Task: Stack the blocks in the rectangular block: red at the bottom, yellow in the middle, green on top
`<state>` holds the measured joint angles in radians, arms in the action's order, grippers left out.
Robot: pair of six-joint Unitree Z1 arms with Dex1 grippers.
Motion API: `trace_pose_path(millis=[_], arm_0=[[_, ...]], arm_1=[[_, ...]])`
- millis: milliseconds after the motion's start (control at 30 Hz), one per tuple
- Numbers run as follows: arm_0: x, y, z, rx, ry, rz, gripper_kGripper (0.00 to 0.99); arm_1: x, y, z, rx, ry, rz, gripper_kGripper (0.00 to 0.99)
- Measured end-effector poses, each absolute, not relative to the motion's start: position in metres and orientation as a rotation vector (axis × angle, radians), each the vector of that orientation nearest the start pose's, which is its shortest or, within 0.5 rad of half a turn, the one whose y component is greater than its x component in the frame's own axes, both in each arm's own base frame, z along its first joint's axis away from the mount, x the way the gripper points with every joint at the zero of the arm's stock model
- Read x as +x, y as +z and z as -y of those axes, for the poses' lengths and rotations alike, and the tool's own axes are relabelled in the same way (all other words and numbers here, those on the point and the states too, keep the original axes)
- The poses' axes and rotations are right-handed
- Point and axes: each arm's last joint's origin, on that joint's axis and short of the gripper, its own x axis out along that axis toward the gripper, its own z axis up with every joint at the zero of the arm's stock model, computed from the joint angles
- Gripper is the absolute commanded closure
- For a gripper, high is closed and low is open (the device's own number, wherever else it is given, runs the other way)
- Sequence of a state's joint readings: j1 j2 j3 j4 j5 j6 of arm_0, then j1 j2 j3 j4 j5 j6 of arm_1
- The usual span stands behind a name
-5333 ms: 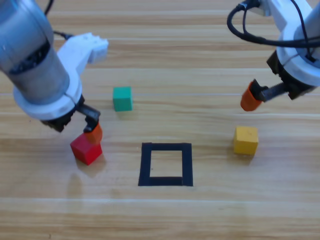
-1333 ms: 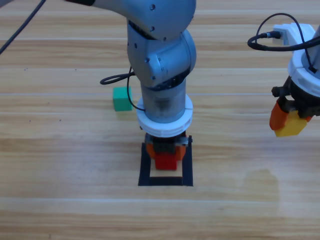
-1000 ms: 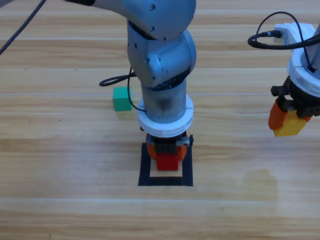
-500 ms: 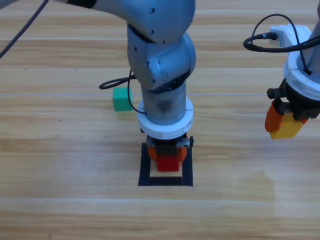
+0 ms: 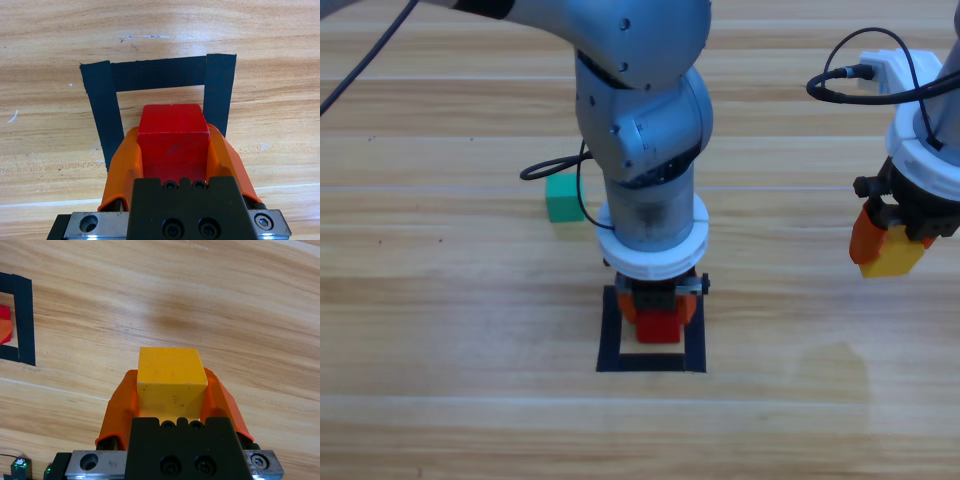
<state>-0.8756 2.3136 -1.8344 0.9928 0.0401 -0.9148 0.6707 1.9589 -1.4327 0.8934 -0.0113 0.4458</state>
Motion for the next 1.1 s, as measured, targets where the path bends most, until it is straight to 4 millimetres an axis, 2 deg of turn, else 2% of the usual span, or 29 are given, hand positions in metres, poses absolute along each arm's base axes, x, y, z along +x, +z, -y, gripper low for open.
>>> trace_pose_path(millis=[433, 500, 533, 567, 600, 633, 667, 700, 733, 1100], arm_0=[[0.298, 0.191, 0.359, -0.063, -0.011, -1.480, 0.946], [0.297, 0.191, 0.359, -0.063, -0.011, -1.480, 0.904], [0.297, 0.191, 0.359, -0.062, -0.011, -1.480, 0.855], [0.297, 0.191, 0.359, -0.061, -0.010, -1.481, 0.760], [0.296, 0.191, 0.358, -0.060, -0.010, -1.481, 0.583], [0.296, 0.191, 0.358, -0.058, -0.009, -1.480, 0.352], [0.296, 0.191, 0.358, -0.057, -0.009, -1.480, 0.160], [0.295, 0.191, 0.358, -0.057, -0.009, -1.480, 0.030], [0.295, 0.190, 0.358, -0.054, -0.006, -1.483, 0.001], [0.288, 0.187, 0.359, -0.032, -0.006, -1.484, 0.000]], arm_1=[[0.288, 0.249, -0.228, -0.118, 0.227, -1.428, 0.990], [0.288, 0.249, -0.228, -0.118, 0.227, -1.428, 0.990], [0.288, 0.249, -0.228, -0.118, 0.227, -1.428, 0.990], [0.288, 0.249, -0.228, -0.118, 0.228, -1.428, 0.990], [0.288, 0.249, -0.228, -0.118, 0.228, -1.428, 0.990], [0.288, 0.249, -0.229, -0.119, 0.229, -1.428, 0.990], [0.288, 0.249, -0.229, -0.120, 0.230, -1.428, 0.990], [0.287, 0.249, -0.229, -0.120, 0.231, -1.427, 0.990], [0.287, 0.249, -0.230, -0.121, 0.232, -1.427, 0.990], [0.285, 0.249, -0.232, -0.126, 0.240, -1.423, 0.990]])
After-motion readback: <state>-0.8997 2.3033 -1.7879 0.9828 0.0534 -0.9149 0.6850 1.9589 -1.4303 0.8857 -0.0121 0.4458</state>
